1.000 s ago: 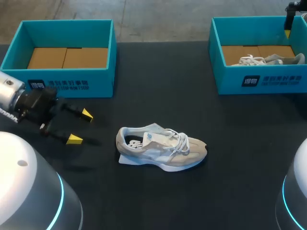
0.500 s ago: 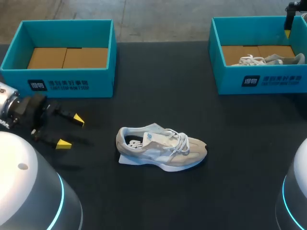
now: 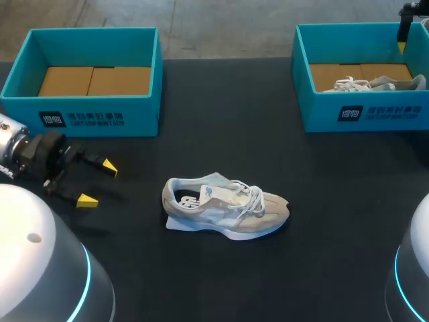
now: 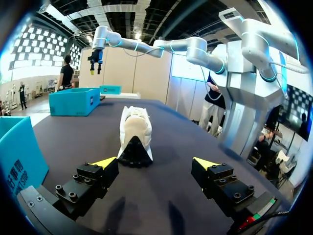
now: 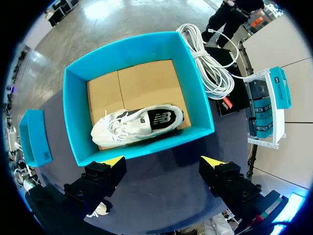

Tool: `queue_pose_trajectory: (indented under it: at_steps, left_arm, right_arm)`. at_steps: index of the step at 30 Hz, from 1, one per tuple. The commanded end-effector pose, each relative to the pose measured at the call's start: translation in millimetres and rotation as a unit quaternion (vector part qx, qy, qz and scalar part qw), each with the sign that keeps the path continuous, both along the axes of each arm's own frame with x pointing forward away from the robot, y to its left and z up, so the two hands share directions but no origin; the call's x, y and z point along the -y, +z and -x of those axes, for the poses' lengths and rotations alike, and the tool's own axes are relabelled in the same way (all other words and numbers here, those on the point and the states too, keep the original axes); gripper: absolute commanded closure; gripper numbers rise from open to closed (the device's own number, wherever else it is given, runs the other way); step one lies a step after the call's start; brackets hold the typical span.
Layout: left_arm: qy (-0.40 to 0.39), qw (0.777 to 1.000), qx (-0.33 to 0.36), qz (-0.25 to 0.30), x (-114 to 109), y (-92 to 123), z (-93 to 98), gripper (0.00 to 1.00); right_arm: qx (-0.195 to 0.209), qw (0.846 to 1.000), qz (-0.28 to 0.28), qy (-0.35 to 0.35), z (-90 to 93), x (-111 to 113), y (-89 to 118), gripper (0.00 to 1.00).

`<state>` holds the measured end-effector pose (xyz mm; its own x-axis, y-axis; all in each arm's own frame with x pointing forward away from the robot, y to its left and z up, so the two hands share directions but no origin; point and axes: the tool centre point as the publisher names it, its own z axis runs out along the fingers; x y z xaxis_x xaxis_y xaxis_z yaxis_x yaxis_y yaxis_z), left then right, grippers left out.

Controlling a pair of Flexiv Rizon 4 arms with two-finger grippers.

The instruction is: Take the shoe out of the shoebox, open the shoe tongue, remove and reinsert the insole, then place the shoe into the shoebox

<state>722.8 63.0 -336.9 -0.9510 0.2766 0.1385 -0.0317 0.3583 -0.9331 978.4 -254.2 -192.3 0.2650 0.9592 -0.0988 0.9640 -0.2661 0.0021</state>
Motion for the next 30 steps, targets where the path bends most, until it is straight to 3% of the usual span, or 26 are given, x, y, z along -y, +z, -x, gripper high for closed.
queue_pose_trajectory:
  at_steps: [1,5,9,30]
  left_arm:
    - [0.016,1.000,-0.007,0.003,3.2,-3.2,4.7,0.00]
    - [0.064,0.998,0.009,0.015,9.3,-19.8,14.9,0.00]
    - [0.095,0.995,0.004,0.032,12.1,-27.5,12.9,0.00]
    - [0.096,0.995,-0.018,0.016,9.2,-49.1,-2.0,0.00]
  right_arm:
    - [0.000,1.000,0.000,0.000,0.1,0.0,0.1,0.00]
    - [0.000,1.000,0.000,0.000,0.1,0.0,0.1,0.00]
    - [0.000,1.000,0.000,0.000,0.1,0.0,0.1,0.00]
    - [0.000,1.000,0.000,0.000,0.1,0.0,0.1,0.00]
